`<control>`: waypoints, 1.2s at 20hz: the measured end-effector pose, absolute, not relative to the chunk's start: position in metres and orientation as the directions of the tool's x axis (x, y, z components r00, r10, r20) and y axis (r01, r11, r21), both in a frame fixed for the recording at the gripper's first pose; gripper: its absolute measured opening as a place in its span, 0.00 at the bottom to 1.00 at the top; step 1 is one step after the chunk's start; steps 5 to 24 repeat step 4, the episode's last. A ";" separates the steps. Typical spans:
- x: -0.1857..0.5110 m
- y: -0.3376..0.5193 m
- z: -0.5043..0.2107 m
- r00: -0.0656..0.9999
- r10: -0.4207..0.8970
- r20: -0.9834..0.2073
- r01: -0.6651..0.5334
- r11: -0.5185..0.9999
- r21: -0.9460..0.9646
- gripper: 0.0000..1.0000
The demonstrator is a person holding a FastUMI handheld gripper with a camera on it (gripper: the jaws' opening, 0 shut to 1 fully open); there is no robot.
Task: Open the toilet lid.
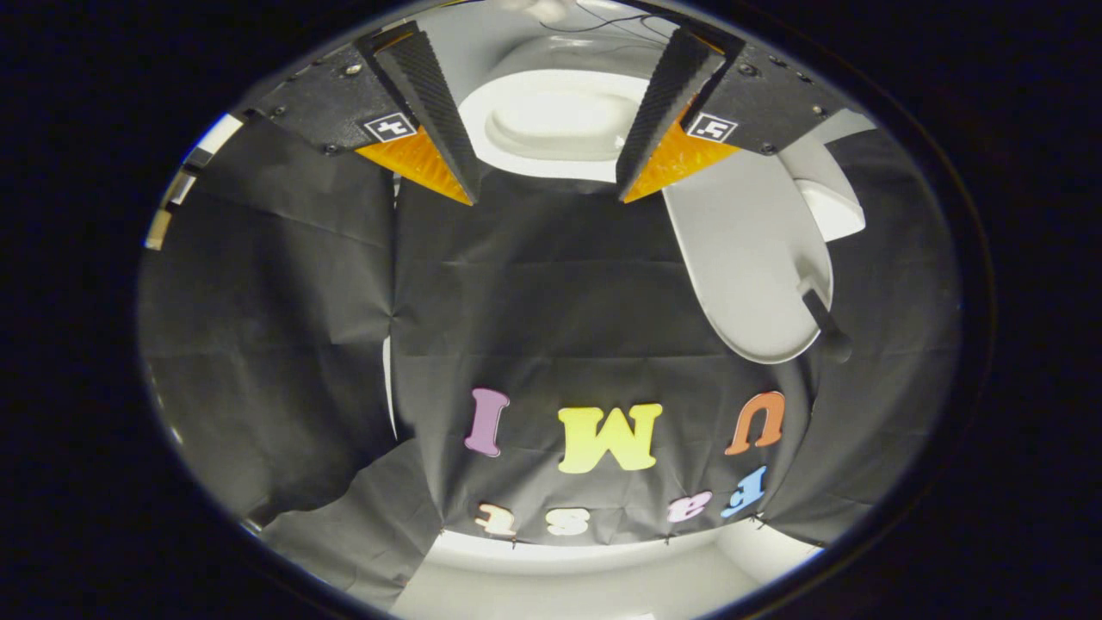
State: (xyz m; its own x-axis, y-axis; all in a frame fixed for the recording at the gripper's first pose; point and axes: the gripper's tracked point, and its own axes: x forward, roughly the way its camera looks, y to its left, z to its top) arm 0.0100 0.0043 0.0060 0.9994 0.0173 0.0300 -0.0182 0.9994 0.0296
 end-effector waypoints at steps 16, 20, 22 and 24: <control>0.010 0.002 0.003 1.000 0.014 0.016 -0.015 0.999 0.042 0.99; 0.010 0.002 0.003 1.000 0.014 0.016 -0.015 0.999 0.042 0.99; 0.010 0.002 0.003 1.000 0.014 0.016 -0.015 0.999 0.042 0.99; 0.010 0.002 0.003 1.000 0.014 0.016 -0.015 0.999 0.042 0.99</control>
